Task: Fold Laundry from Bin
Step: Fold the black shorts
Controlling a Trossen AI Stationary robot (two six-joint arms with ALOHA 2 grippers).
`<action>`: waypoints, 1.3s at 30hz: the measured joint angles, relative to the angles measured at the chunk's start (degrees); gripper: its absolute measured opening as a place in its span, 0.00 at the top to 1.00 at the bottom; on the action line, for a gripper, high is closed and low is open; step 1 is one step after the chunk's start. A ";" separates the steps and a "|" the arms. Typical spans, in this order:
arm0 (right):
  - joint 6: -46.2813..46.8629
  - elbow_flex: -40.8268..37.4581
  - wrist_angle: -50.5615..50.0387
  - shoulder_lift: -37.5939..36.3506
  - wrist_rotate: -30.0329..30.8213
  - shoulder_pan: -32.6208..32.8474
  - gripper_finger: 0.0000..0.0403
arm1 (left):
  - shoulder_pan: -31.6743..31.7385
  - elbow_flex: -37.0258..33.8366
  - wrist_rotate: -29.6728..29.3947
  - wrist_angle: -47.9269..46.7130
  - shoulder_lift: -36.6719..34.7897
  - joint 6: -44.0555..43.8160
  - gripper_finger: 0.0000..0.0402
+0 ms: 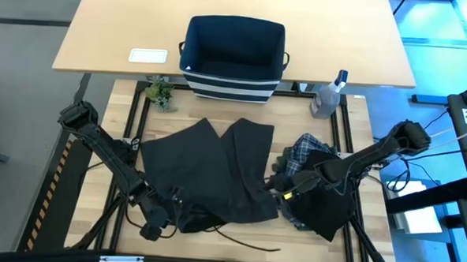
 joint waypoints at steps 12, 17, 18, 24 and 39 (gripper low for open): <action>-2.20 3.26 0.64 5.66 0.24 -1.31 0.54 | 0.00 -0.02 3.80 3.52 1.06 -4.79 0.50; -2.26 4.38 0.75 5.79 0.86 -3.71 0.54 | 0.02 -0.02 3.76 2.22 1.77 -3.25 0.41; -2.24 4.45 0.88 5.79 0.86 -4.15 0.54 | 0.02 -0.02 3.77 1.76 1.77 -3.03 0.40; -2.48 4.46 0.81 5.79 3.31 -5.84 0.54 | 0.02 0.78 3.26 -6.52 1.62 -4.62 0.41; -4.93 4.46 0.77 6.18 7.82 -6.49 0.54 | -4.04 15.43 -4.96 -27.53 0.85 -9.86 0.42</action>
